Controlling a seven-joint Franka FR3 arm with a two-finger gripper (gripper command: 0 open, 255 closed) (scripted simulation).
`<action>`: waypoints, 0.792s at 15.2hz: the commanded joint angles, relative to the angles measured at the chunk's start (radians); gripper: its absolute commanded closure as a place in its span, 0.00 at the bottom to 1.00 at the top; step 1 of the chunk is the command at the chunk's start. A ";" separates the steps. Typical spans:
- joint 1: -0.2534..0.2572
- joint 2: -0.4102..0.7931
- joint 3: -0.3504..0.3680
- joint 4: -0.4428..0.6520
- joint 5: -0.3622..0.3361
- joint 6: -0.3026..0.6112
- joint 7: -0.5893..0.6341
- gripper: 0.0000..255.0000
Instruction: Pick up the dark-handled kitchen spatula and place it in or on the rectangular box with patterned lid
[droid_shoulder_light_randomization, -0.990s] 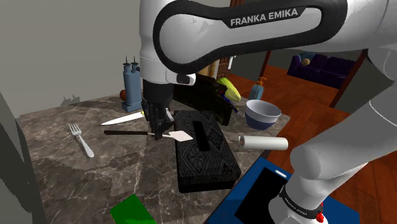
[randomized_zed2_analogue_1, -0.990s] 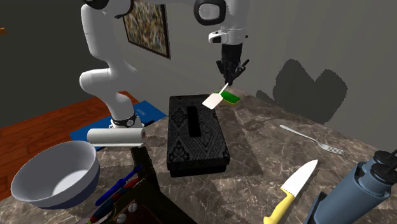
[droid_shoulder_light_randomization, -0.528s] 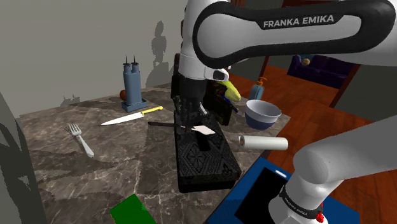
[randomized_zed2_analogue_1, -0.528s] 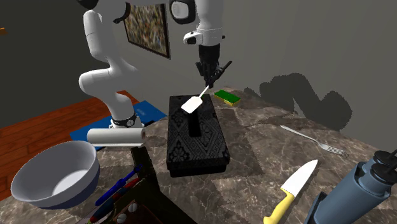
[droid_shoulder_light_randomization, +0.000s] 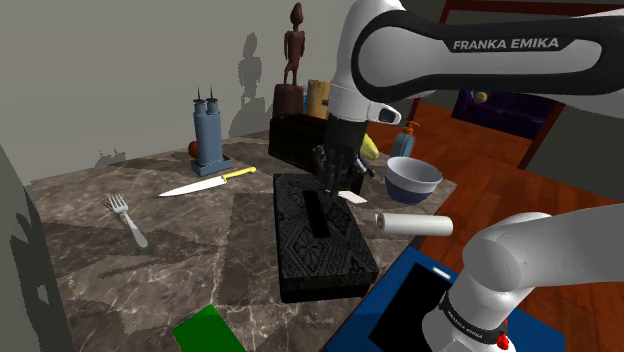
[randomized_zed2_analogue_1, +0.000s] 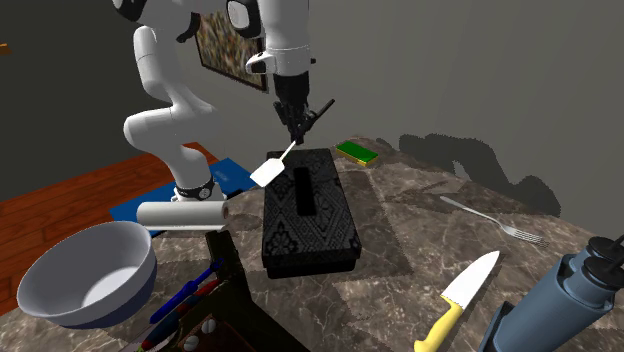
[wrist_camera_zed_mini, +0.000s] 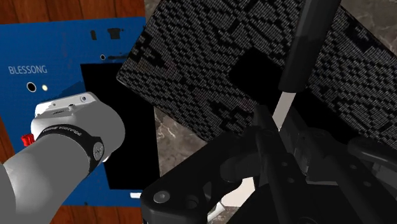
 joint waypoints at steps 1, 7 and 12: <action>0.006 -0.012 -0.001 -0.033 0.007 0.019 -0.010 1.00; 0.013 -0.004 0.030 -0.104 0.032 0.098 -0.020 1.00; 0.017 0.010 0.058 -0.158 0.054 0.167 -0.027 1.00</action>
